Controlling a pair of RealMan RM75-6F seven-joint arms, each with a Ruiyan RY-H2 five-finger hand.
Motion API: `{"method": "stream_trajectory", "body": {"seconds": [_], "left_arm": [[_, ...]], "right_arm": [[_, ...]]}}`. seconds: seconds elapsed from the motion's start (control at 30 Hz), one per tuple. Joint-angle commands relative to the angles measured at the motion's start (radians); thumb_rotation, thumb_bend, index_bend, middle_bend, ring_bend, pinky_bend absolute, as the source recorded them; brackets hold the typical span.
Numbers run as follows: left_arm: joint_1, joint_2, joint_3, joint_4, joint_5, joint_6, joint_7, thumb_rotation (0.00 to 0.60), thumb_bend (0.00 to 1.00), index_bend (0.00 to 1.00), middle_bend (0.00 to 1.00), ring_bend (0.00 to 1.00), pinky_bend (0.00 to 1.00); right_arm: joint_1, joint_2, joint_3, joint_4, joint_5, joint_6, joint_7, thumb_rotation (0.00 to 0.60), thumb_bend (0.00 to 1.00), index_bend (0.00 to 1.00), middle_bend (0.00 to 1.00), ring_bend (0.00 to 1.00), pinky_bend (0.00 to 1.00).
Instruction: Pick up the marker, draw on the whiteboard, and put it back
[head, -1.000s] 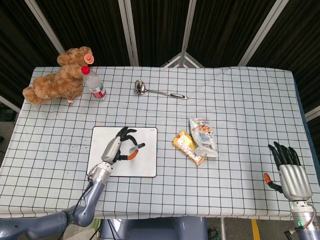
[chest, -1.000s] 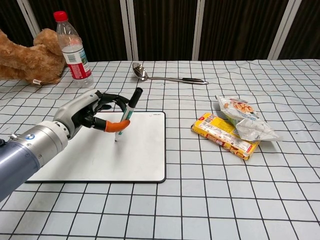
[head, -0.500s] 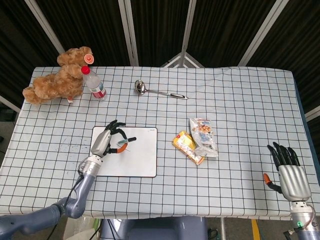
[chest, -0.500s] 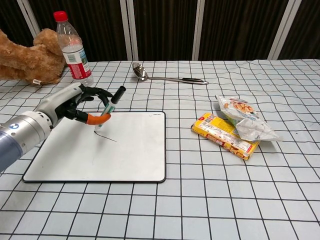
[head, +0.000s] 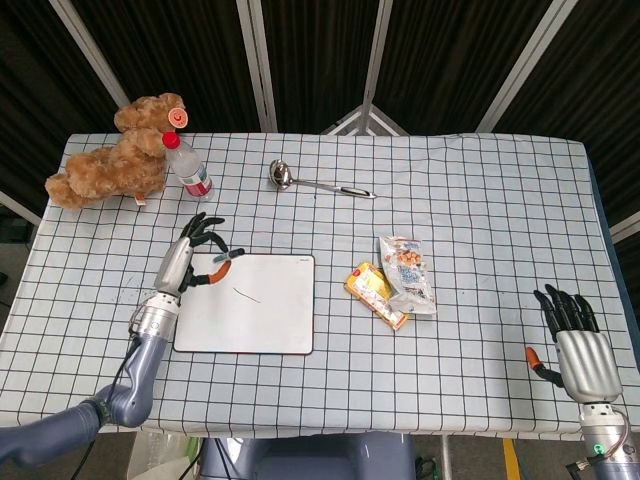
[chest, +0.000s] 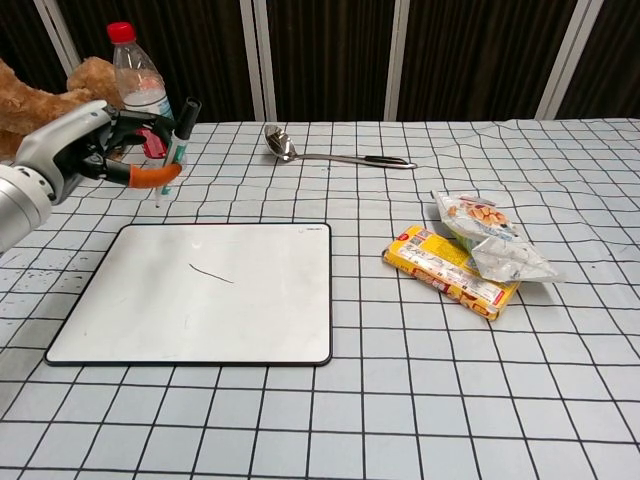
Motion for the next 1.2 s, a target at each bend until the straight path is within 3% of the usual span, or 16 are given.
{"method": "stream_trajectory", "body": {"seconds": [0.03,0.33,1.2], "left_arm": [[0.026,0.010,0.029,-0.070,-0.013,0.002,0.003,0.600,0.52,0.71,0.18,0.02,0.05],[0.036,-0.053,0.070,-0.108,-0.044,-0.011,0.047,0.600,0.51,0.71,0.18,0.02,0.05],[-0.001,-0.151,0.039,-0.029,-0.086,-0.037,0.105,0.600,0.51,0.71,0.18,0.02,0.05]], "right_arm": [[0.001,-0.001,-0.001,-0.001,-0.002,-0.001,-0.003,0.600,0.35,0.00,0.00,0.00,0.00],[0.001,0.001,0.000,-0.006,0.005,-0.006,0.006,0.600,0.35,0.00,0.00,0.00,0.00],[0.006,0.005,-0.002,-0.007,0.003,-0.016,0.024,0.600,0.35,0.00,0.00,0.00,0.00]]}}
